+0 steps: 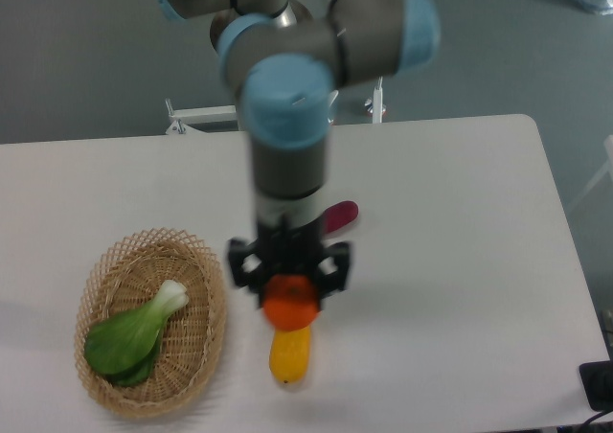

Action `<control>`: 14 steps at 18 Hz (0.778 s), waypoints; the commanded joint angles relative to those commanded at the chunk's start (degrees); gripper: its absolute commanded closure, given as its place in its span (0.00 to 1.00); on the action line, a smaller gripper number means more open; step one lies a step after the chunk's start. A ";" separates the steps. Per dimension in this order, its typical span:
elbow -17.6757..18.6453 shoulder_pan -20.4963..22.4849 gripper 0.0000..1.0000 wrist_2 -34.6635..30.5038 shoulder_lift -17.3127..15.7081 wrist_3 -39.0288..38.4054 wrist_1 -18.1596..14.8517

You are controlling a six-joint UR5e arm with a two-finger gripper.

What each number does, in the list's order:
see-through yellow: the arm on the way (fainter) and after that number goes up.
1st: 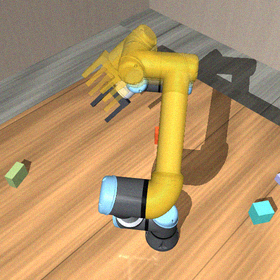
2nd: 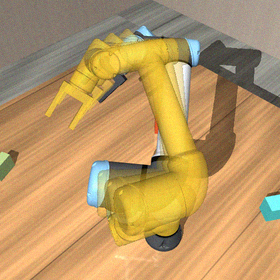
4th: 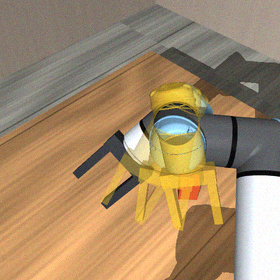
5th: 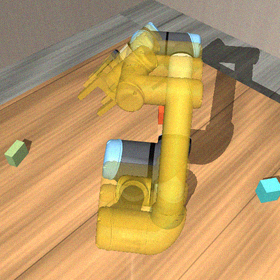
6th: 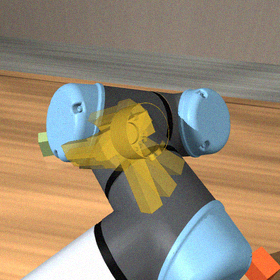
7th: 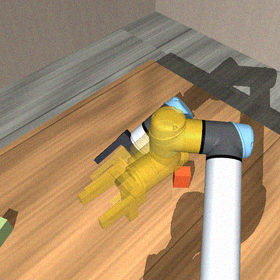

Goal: Place the orange in the basket
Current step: 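Carry the held orange over to the wicker basket and lower it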

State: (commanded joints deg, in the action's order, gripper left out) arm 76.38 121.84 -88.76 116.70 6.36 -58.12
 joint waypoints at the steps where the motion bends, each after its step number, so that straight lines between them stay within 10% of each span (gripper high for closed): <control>1: 0.00 -1.32 0.46 -0.27 0.97 -0.46 0.80; 14: -0.18 -8.37 0.41 -0.80 10.20 -2.67 5.56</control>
State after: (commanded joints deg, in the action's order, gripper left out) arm 76.20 113.47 -89.56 126.91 3.69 -52.56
